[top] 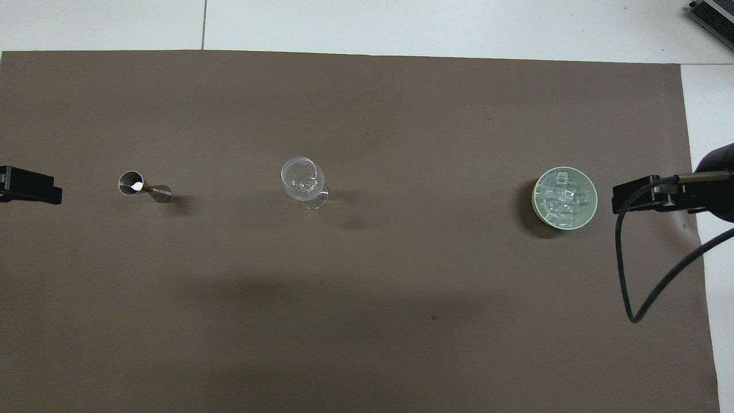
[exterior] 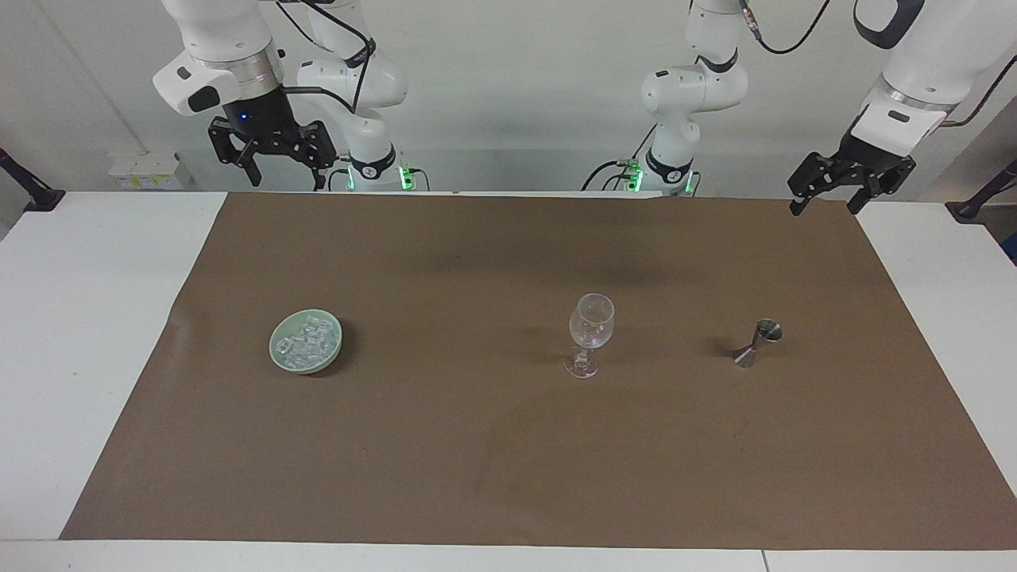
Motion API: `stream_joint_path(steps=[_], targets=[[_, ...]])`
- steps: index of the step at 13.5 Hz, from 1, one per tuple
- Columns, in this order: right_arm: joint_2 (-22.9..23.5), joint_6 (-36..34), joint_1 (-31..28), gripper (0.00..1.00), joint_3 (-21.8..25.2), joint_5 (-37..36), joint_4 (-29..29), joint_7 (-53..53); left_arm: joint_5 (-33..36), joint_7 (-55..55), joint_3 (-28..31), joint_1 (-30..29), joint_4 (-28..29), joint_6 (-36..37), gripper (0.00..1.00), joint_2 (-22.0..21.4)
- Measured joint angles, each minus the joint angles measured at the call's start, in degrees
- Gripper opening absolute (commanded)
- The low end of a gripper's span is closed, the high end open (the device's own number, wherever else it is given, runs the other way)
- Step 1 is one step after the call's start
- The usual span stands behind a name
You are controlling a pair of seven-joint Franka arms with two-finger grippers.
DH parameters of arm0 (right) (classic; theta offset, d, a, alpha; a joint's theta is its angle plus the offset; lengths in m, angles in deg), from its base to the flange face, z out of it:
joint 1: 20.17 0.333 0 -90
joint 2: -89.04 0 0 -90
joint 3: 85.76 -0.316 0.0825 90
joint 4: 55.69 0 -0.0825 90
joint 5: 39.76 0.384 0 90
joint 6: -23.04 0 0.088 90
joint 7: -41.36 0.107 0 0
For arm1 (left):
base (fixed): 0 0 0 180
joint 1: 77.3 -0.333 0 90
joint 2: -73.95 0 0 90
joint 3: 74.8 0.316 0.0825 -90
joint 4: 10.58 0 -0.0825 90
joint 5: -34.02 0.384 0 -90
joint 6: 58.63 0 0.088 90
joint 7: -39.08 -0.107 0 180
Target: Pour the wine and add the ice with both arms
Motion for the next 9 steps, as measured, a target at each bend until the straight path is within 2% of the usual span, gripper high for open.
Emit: stream_joint_path(steps=[3,9], targets=[[0.00,0.00,0.00,1.00,0.00,0.00,0.00,0.00,-1.31,1.23,0.11,-1.01,-0.07,-0.01,1.00,0.00],[0.00,0.00,0.00,1.00,0.00,0.00,0.00,0.00,-13.41,12.27,0.43,-11.05,2.70,0.60,1.00,0.62]])
